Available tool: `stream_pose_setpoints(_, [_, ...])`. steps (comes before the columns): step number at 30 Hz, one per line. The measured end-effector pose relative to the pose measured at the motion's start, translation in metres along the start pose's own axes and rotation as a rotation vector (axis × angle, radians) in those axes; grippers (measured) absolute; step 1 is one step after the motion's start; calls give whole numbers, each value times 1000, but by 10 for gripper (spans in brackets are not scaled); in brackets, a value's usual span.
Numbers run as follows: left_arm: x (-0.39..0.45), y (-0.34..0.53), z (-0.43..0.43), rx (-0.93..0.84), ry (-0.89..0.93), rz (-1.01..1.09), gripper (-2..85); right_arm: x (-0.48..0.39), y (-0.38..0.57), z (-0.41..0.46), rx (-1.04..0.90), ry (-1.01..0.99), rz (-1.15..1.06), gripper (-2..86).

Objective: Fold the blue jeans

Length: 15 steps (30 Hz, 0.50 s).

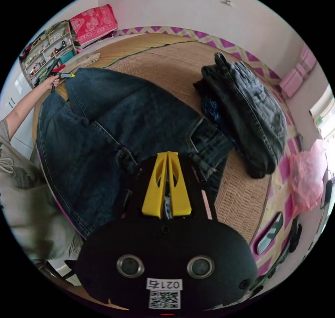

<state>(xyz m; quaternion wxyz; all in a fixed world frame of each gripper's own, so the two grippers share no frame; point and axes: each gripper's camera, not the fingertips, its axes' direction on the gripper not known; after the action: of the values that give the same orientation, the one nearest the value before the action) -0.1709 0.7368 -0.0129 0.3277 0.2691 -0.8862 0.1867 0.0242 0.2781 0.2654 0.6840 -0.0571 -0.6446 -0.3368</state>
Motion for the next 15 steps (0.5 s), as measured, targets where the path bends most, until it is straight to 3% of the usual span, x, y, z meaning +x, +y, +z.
stream_pose_setpoints(5, [27,-34,-18,17,-92,61,-10,-2,10,30,-20,59,8,-8])
stream_pose_setpoints(11, [89,-58,-53,16,-410,107,-10,-24,-8,45,-32,170,-79,-7])
stream_pose_setpoints(13, [110,-58,-87,70,-395,102,-10,-41,-9,24,21,189,-65,-7])
stream_pose_setpoints(15, [138,-43,-145,163,-169,143,-10,-61,-3,3,123,124,-85,-7])
